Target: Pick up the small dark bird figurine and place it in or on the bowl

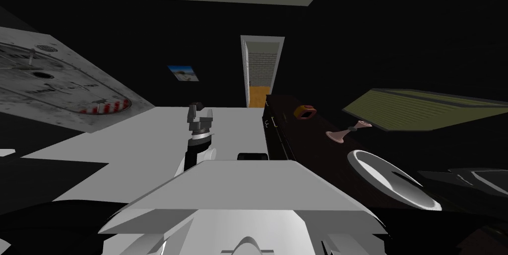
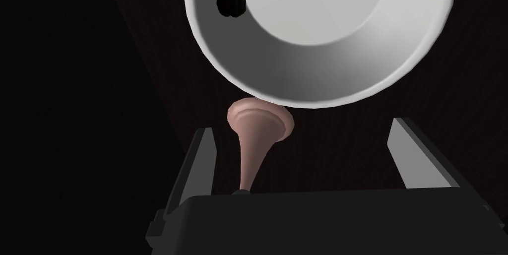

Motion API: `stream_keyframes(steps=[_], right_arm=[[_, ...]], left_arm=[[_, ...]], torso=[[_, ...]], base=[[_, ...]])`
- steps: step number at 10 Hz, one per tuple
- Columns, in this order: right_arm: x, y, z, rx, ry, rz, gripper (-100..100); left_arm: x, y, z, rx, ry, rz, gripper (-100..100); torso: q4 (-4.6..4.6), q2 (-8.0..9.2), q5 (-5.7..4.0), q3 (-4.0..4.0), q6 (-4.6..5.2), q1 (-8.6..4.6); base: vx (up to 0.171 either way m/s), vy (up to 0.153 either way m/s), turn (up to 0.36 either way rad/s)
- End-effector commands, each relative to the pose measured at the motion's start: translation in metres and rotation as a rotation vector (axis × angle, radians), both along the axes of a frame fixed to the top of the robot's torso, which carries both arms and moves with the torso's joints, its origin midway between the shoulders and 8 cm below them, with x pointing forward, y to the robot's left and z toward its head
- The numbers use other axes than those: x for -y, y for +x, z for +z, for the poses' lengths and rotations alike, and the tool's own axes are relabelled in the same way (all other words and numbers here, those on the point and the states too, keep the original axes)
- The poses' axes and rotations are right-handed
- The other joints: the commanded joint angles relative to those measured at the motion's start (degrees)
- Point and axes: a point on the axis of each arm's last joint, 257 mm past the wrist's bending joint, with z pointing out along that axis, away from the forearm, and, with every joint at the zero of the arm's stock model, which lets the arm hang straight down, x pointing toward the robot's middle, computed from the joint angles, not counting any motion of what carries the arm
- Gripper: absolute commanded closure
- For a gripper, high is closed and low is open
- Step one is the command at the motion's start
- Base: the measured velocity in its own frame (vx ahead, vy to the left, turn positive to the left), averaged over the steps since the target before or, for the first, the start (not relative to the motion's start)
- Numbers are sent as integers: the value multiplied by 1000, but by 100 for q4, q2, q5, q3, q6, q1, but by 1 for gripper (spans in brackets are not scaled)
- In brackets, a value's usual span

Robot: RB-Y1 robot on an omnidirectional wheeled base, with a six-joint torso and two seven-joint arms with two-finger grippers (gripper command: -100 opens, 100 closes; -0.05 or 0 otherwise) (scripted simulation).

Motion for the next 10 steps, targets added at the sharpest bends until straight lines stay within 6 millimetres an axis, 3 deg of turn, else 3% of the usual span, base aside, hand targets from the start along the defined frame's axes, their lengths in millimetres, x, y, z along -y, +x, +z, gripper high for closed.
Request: stream_keyframes(steps=[1, 2, 4, 5, 10], right_arm=[[-2, 8, 2, 18, 0, 11, -100], [-3, 9, 14, 12, -2, 12, -100], [-2, 9, 12, 11, -3, 14, -100], [-3, 9, 13, 12, -2, 13, 0], [-3, 9, 12, 12, -2, 13, 0]], left_arm=[[0, 0, 0, 0, 0, 0, 0], [0, 0, 0, 0, 0, 0, 0], [0, 0, 0, 0, 0, 0, 0], [0, 0, 0, 0, 0, 0, 0], [0, 0, 0, 0, 0, 0, 0]], torso=[[0, 0, 0, 0, 0, 0], [1, 1, 0, 1, 2, 0], [2, 4, 1, 3, 3, 2], [1, 4, 0, 2, 2, 1], [1, 2, 0, 1, 2, 0]], base=[[0, 0, 0], [-5, -1, -29], [-3, 0, -6], [0, 0, 0], [0, 0, 0]])
